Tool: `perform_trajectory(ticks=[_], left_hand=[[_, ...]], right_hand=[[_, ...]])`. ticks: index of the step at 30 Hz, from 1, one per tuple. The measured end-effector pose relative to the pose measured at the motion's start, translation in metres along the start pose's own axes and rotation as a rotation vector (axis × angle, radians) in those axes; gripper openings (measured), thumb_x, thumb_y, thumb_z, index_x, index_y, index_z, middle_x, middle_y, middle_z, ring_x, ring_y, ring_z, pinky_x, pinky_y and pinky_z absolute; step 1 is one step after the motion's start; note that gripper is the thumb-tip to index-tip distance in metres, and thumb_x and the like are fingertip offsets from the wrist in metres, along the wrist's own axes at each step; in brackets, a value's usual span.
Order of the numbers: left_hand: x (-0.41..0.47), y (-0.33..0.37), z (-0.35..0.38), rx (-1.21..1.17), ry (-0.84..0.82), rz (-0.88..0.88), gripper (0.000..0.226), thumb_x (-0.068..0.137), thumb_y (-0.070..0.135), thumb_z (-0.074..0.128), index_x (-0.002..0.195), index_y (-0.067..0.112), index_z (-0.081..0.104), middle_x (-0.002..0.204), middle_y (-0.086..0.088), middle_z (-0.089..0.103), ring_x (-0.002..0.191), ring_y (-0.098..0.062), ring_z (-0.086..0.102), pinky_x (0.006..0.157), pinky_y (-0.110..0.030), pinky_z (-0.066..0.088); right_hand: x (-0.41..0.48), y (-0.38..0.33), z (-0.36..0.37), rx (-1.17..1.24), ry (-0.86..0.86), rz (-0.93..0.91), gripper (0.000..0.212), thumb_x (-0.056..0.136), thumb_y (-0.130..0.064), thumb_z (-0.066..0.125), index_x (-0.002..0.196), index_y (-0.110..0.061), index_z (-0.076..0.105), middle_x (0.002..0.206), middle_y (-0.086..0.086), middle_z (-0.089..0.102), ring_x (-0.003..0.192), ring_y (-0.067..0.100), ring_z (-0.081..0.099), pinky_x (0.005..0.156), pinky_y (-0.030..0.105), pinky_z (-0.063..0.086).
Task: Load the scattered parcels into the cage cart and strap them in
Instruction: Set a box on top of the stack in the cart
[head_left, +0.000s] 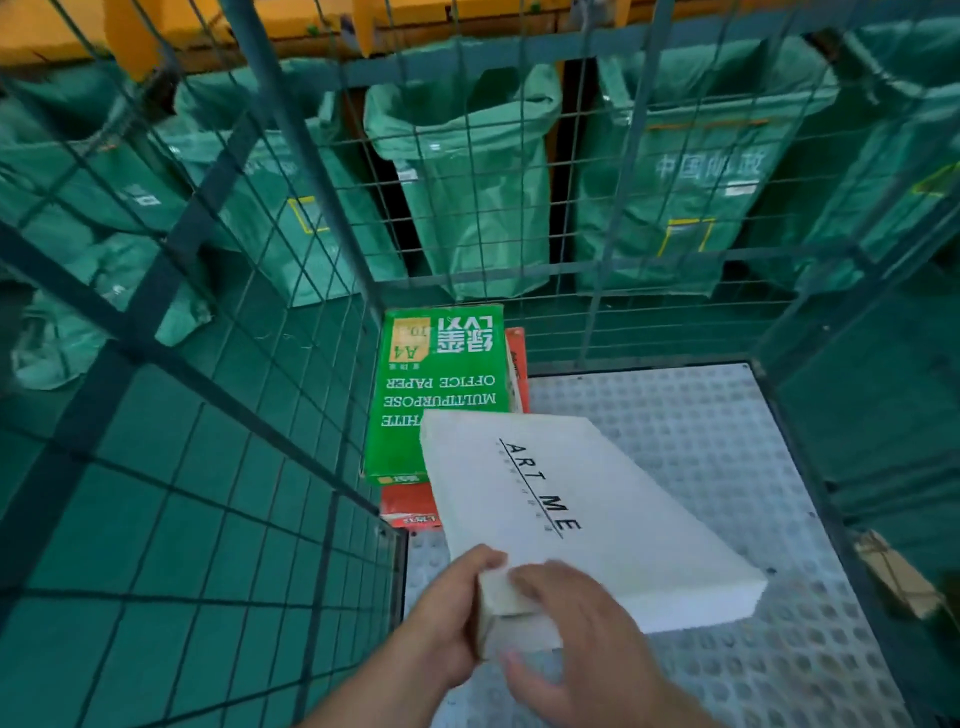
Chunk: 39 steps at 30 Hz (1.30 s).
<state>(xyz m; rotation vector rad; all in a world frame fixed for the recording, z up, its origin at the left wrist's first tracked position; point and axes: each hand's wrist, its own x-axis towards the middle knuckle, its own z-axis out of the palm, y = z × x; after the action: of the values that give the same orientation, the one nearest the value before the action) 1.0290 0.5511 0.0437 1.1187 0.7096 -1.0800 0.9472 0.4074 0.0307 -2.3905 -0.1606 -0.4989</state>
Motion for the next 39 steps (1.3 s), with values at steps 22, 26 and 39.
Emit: perform_trajectory(ticks=[22, 26, 39], left_hand=[[0.084, 0.06, -0.127, -0.333, 0.614, 0.059, 0.031, 0.095, 0.011, 0.071, 0.122, 0.002, 0.058, 0.12, -0.021, 0.058, 0.099, -0.041, 0.059, 0.085, -0.054, 0.059], [0.123, 0.081, -0.142, -0.454, 0.647, 0.128, 0.019, 0.097, 0.013, 0.069, 0.109, -0.001, 0.064, 0.117, -0.016, 0.065, 0.086, -0.028, 0.062, 0.061, -0.038, 0.064], [0.176, 0.149, -0.149, -0.341, 0.412, 0.243, 0.045, 0.103, 0.014, 0.049, 0.146, 0.005, 0.041, 0.156, -0.017, 0.042, 0.139, -0.038, 0.045, 0.118, -0.051, 0.038]], right_hand=[[0.04, 0.13, 0.104, 0.951, 0.319, 1.524, 0.034, 0.097, -0.024, 0.07, 0.114, 0.003, 0.059, 0.115, 0.022, 0.068, 0.088, 0.024, 0.068, 0.065, 0.033, 0.06], [0.066, 0.141, 0.133, 0.988, 0.278, 1.546, 0.005, 0.101, -0.012, 0.06, 0.103, -0.007, 0.058, 0.107, 0.019, 0.065, 0.084, 0.019, 0.061, 0.072, 0.03, 0.05], [0.144, 0.185, 0.22, 0.898, 0.112, 1.486, 0.1, 0.04, -0.053, 0.077, 0.128, -0.019, 0.044, 0.127, 0.002, 0.055, 0.118, 0.019, 0.057, 0.108, 0.045, 0.047]])
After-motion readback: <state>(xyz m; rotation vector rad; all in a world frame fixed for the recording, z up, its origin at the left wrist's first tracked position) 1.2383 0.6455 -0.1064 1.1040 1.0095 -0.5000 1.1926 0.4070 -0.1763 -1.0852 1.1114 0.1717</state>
